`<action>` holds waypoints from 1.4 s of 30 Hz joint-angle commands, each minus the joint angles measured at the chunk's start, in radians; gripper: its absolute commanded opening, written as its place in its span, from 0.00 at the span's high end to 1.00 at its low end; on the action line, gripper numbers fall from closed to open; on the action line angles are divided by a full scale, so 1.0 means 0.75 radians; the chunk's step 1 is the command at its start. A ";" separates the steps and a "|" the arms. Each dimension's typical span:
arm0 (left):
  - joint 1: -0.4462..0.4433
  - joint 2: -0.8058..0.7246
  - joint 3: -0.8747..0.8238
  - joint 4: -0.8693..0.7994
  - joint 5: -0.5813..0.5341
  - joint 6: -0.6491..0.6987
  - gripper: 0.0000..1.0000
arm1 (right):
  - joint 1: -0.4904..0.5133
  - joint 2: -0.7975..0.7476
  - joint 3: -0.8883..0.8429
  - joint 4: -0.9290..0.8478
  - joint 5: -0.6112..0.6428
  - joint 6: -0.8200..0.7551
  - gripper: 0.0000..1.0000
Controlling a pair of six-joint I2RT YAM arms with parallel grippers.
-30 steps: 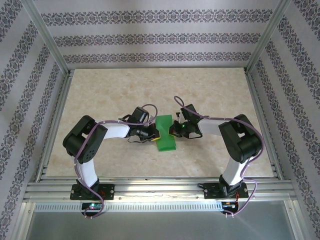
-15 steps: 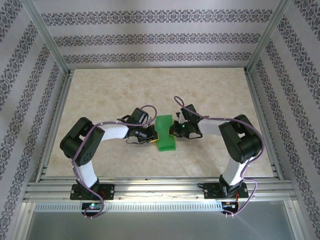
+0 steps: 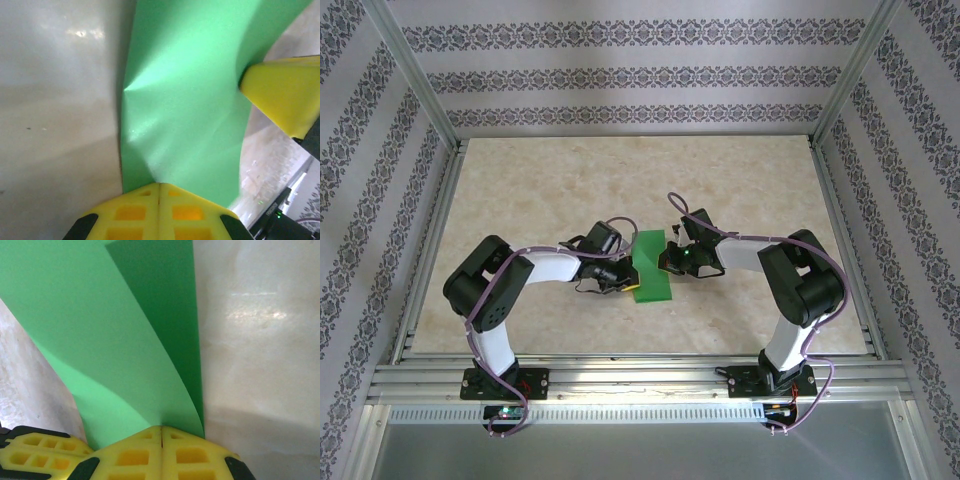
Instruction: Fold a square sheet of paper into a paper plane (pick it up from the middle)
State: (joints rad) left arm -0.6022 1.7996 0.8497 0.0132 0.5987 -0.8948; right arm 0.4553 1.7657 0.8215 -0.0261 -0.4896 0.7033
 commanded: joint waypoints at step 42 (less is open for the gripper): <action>-0.085 -0.212 -0.143 0.092 -0.045 -0.082 1.00 | -0.020 0.018 -0.089 -0.198 0.139 -0.003 1.00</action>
State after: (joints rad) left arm -0.6491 1.6569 0.7204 0.0498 0.5713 -0.9356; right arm 0.4541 1.7473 0.8021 -0.0319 -0.4877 0.7033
